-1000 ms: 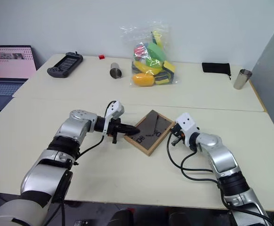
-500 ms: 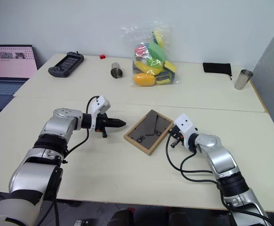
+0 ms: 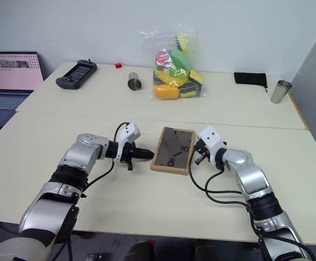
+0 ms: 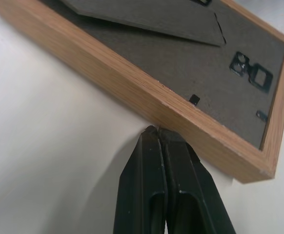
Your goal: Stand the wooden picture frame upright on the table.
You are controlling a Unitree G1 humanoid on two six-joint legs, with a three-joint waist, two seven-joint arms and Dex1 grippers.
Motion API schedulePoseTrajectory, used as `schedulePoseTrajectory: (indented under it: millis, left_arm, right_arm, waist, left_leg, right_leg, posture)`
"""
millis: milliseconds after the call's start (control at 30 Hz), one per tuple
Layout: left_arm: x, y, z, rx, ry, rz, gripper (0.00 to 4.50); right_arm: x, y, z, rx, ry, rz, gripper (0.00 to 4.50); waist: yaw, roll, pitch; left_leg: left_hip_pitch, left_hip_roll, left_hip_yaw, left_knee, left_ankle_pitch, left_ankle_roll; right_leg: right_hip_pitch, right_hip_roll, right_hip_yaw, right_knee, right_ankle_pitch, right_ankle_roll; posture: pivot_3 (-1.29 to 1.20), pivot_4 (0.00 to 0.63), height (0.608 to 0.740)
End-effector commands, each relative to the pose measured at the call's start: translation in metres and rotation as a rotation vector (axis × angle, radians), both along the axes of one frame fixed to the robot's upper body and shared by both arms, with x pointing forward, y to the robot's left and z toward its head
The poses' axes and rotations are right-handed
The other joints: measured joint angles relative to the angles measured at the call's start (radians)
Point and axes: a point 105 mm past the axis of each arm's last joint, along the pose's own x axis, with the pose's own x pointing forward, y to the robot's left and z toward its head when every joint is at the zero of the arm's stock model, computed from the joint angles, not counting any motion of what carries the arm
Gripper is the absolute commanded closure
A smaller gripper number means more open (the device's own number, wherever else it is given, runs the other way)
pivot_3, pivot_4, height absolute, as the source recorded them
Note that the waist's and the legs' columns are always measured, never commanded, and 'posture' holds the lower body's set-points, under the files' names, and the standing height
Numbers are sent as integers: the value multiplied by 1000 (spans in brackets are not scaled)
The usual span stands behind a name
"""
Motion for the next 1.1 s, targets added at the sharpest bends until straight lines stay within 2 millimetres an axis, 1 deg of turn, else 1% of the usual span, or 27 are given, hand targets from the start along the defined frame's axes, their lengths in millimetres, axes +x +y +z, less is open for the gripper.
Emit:
schedulePoseTrajectory:
  millis: [33,200,367,467,600,767,833,900,967,1067,1100]
  left_arm:
    - [-3,-15,12,-28,-41,-55,4482]
    - [2,-4,16,-26,-66,-12,4482]
    - [4,11,22,-35,-73,33,4482]
    - [5,20,31,-56,-90,70,4482]
    - [5,27,50,-138,-110,138,4482]
    - [-15,25,62,-265,30,140,4482]
    - [-26,23,65,-298,117,109,4482]
    - [-32,22,65,-329,231,122,4482]
    - [-30,22,65,-359,287,168,4482]
    - [-11,28,51,-376,395,361,4482]
    - [-8,29,48,-384,428,401,4482]
  right_arm:
    - [1,14,17,23,-63,52,4500]
    - [-1,13,14,5,-64,62,4500]
    - [-2,0,11,-20,-69,47,4500]
    - [-2,-11,13,-44,-91,29,4500]
    - [-10,-27,20,-88,-139,40,4500]
    - [-31,-36,29,-116,-165,119,4500]
    - [-39,-39,29,-137,-159,149,4500]
    - [-49,-41,30,-161,-158,187,4500]
    - [-54,-43,30,-175,-155,205,4500]
    - [-56,-46,29,-190,-153,205,4500]
    - [-57,-46,29,-191,-154,204,4500]
  waist:
    - [1,0,0]
    - [2,0,0]
    - [1,0,0]
    - [1,0,0]
    - [3,0,0]
    - [2,0,0]
    - [1,0,0]
    - [1,0,0]
    - [2,0,0]
    - [3,0,0]
    - [3,0,0]
  left_leg:
    - [0,0,0,0,0,0]
    - [0,0,0,0,0,0]
    - [0,0,0,0,0,0]
    - [0,0,0,0,0,0]
    - [0,0,0,0,0,0]
    - [0,0,0,0,0,0]
    - [0,0,0,0,0,0]
    - [0,0,-1,0,0,0]
    - [0,0,-1,0,0,0]
    - [0,0,-1,1,0,0]
    - [0,0,-1,1,0,0]
  right_leg:
    - [0,0,0,0,0,0]
    - [0,0,0,0,0,0]
    - [0,0,0,0,0,0]
    - [0,0,0,0,0,0]
    - [0,0,0,0,0,0]
    - [0,0,0,-1,0,0]
    - [0,0,0,0,0,0]
    - [0,0,0,0,0,0]
    - [1,0,0,0,0,0]
    - [1,0,0,0,0,0]
    - [1,0,0,0,0,0]
  posture:
    - [0,150,740]
    - [0,150,740]
    - [0,150,740]
    - [0,150,740]
    - [0,150,740]
    - [0,150,740]
    - [0,150,740]
    - [0,150,740]
    - [0,150,740]
    - [0,150,740]
    - [0,150,740]
